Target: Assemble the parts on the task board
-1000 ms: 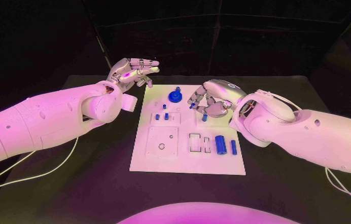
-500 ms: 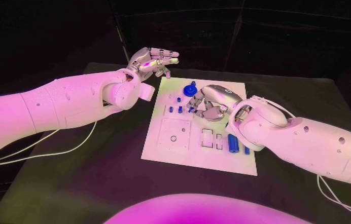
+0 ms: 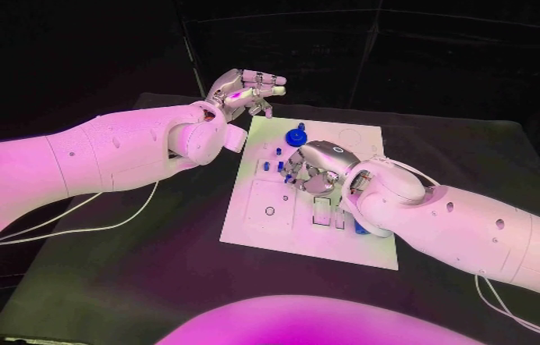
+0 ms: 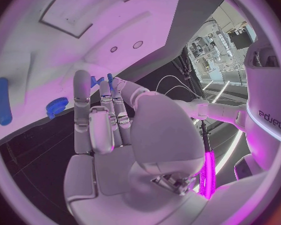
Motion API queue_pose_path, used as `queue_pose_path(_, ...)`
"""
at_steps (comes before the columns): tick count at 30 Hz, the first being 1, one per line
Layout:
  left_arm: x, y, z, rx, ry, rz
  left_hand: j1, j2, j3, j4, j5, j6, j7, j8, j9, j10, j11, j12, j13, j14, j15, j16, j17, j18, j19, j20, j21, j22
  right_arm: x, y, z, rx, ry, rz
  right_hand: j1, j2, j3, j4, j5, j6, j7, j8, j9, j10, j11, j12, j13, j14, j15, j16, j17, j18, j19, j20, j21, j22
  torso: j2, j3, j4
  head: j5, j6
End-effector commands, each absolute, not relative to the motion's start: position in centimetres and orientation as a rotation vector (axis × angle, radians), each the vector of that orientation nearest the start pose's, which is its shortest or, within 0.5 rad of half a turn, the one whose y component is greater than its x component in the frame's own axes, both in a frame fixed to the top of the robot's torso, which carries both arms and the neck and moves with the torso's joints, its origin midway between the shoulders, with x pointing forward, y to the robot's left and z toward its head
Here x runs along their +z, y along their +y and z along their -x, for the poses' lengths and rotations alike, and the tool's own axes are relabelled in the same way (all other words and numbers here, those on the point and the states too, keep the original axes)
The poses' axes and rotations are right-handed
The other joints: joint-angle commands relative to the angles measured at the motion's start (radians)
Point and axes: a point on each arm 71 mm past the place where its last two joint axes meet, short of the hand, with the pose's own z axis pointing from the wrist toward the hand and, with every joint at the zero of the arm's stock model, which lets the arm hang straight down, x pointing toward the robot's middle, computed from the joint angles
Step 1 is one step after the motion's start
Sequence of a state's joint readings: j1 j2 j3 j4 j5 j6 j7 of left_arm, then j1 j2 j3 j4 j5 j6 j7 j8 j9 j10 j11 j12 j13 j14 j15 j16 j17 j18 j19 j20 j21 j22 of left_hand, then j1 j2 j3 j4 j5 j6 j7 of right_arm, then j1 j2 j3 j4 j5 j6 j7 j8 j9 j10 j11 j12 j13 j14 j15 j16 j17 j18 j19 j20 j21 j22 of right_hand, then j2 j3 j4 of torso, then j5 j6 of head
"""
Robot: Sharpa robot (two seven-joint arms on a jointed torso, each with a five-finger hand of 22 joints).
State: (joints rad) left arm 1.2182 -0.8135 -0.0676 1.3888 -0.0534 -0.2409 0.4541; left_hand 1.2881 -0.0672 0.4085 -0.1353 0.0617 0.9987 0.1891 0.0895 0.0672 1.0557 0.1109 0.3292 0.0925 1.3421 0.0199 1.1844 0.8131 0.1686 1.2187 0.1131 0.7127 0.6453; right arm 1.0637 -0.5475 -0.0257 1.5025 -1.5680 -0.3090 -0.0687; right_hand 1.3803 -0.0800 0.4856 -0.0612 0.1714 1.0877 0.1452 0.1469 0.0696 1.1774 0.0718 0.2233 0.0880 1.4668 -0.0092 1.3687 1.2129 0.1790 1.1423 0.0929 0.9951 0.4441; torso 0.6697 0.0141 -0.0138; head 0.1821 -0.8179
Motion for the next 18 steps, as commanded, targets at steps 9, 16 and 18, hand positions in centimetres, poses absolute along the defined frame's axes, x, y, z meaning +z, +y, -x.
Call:
queue_pose_path(9, -18.07, 22.93, -51.27, -1.548, 1.383, 1.009, 0.006, 0.002, -0.002, -0.002, -0.004, -0.007, 0.000, 0.006, 0.001, -0.005, -0.002, 0.002, 0.001, 0.009, -0.001, 0.006, 0.000, 0.014, 0.003, 0.003, 0.002, 0.001, -23.60, -4.67, -43.23, 0.925, 1.713, 0.448, -0.008, 0.005, 0.005, 0.000, 0.006, 0.004, 0.001, -0.007, 0.001, 0.005, -0.001, -0.004, -0.002, 0.043, -0.005, 0.004, 0.000, 0.005, -0.001, -0.007, 0.003, 0.002, 0.000, -0.0006, -0.0001, 0.002, -0.004)
queue_pose_path(16, -18.07, 22.72, -51.23, -1.554, 1.388, 1.008, 0.006, 0.002, -0.002, -0.002, -0.004, -0.007, 0.000, 0.006, 0.001, -0.005, -0.002, 0.002, 0.001, 0.009, -0.001, 0.006, 0.000, 0.014, 0.003, 0.003, 0.002, 0.001, -23.85, -4.73, -43.15, 0.916, 1.740, 0.460, -0.009, 0.005, 0.005, 0.000, 0.006, 0.005, 0.001, -0.007, 0.001, 0.005, -0.001, -0.004, -0.002, 0.043, -0.005, 0.003, -0.001, 0.005, -0.002, -0.007, 0.003, 0.000, 0.000, -0.0008, 0.0006, 0.003, -0.006)
queue_pose_path(18, -18.07, 22.67, -51.22, -1.555, 1.389, 1.008, 0.006, 0.002, -0.002, -0.002, -0.004, -0.007, 0.000, 0.006, 0.001, -0.005, -0.002, 0.002, 0.001, 0.009, -0.001, 0.006, 0.000, 0.014, 0.003, 0.003, 0.002, 0.001, -23.89, -4.72, -43.14, 0.916, 1.742, 0.461, -0.009, 0.005, 0.005, -0.001, 0.006, 0.005, 0.001, -0.007, 0.001, 0.005, -0.001, -0.004, -0.002, 0.043, -0.005, 0.003, -0.001, 0.005, -0.002, -0.007, 0.003, 0.000, 0.000, -0.0007, 0.0003, 0.003, -0.007)
